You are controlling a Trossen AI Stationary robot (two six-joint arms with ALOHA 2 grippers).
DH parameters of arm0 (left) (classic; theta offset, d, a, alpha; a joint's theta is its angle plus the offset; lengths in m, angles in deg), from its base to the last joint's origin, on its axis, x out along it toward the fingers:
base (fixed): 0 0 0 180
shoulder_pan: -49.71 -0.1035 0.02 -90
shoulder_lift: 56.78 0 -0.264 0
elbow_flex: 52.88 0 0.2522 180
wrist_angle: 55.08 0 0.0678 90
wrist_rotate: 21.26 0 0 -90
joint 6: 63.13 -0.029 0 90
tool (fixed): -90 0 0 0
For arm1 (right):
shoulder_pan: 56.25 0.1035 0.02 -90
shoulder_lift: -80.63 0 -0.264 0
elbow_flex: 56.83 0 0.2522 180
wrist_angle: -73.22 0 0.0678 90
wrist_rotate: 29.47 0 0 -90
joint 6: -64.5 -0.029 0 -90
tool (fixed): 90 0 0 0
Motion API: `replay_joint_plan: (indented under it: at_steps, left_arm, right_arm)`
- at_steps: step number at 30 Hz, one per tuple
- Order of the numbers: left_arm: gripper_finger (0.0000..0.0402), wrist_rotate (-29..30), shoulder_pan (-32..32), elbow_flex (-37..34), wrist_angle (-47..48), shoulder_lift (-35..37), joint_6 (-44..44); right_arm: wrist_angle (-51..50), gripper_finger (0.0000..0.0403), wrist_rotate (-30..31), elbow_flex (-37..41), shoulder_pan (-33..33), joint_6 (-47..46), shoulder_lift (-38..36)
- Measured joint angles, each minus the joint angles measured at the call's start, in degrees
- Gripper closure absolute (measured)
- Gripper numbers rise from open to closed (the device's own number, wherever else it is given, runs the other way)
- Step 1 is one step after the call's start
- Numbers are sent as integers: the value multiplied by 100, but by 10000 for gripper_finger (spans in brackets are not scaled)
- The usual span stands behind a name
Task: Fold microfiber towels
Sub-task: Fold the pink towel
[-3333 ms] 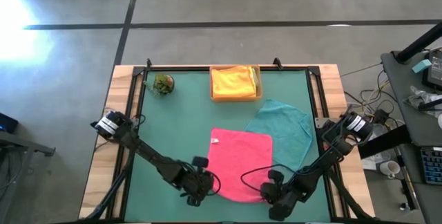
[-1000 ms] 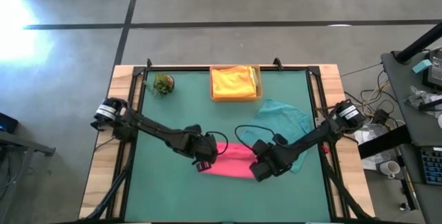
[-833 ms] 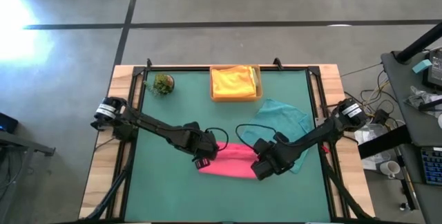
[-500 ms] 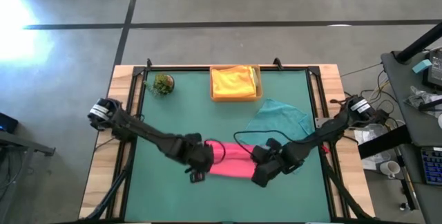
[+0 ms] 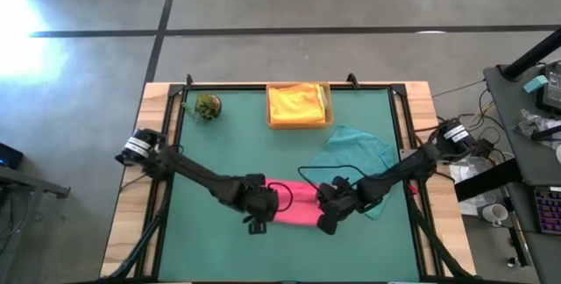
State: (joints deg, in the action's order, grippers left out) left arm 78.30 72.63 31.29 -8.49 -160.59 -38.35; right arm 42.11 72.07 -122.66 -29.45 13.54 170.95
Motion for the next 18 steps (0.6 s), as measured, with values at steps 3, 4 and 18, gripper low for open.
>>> replay_joint_plan:
  at_steps: [3, 4, 18]
  left_arm:
    - [224, 4, -114, 0, -4, -57, -9]
    - [224, 4, -151, 0, -4, -75, -11]
    - [224, 31, -839, 0, 2, -183, -13]
  right_arm:
    - [28, 394, 1, 87, -70, -51, 0]
    - [23, 394, 0, 122, -95, -70, 0]
    - [9, 394, 214, 321, -416, -464, 0]
